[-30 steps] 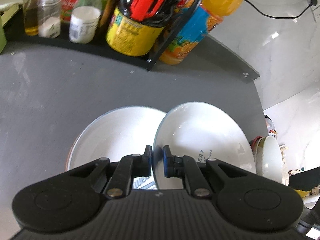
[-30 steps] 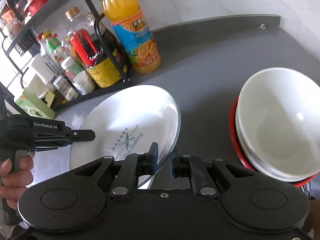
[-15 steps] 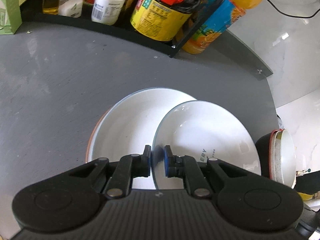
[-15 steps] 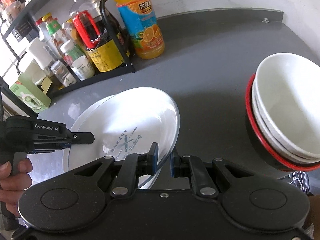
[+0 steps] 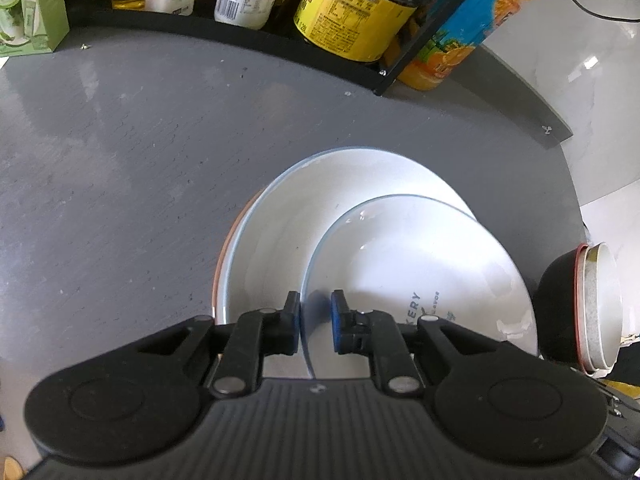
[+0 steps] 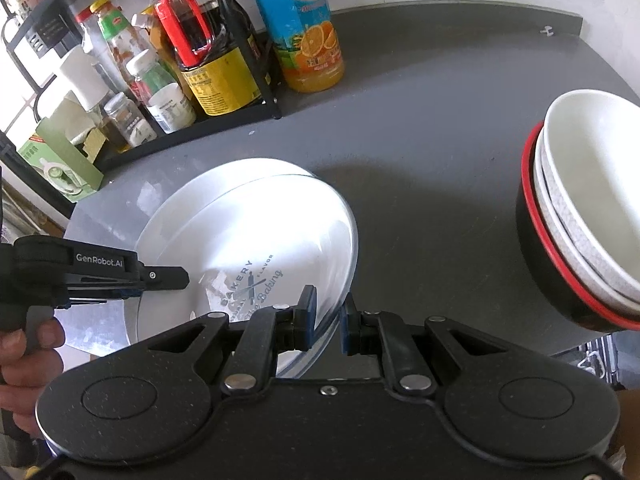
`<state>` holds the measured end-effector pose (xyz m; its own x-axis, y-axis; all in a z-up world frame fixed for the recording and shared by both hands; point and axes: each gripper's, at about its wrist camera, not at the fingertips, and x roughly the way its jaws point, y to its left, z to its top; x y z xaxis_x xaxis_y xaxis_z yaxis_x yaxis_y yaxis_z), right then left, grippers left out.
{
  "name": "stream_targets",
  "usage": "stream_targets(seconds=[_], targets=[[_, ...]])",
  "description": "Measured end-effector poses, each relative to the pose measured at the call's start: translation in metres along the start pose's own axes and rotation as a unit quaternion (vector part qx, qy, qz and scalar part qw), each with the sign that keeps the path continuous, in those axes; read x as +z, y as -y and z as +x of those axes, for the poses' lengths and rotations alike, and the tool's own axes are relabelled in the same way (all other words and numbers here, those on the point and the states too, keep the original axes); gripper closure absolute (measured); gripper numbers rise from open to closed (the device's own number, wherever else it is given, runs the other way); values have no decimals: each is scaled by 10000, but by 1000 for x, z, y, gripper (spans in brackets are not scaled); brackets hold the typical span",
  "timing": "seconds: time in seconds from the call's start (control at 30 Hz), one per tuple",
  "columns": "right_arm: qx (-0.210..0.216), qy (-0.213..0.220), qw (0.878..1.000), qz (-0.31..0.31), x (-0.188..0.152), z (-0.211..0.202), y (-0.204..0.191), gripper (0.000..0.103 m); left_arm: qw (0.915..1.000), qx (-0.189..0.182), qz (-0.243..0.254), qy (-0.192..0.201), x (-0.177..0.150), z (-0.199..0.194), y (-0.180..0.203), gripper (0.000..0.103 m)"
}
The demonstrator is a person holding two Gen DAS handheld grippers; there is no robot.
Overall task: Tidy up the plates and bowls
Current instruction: 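Lower the 'Bakery' plate onto the 'Sweet' plate with both grippers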
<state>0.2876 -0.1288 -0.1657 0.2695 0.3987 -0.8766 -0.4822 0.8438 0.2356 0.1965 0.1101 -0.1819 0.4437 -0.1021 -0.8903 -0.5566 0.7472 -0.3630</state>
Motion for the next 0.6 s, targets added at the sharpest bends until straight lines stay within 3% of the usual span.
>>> stream_targets(seconds=[0.27,0.6], targets=[[-111,139,9998,-134,3,-1,-9,94,9989,306,266,231,3,-6,8,89],[-116,122,9997,-171,8,5,-14,94,9985,291,276,370,7,-18,5,89]])
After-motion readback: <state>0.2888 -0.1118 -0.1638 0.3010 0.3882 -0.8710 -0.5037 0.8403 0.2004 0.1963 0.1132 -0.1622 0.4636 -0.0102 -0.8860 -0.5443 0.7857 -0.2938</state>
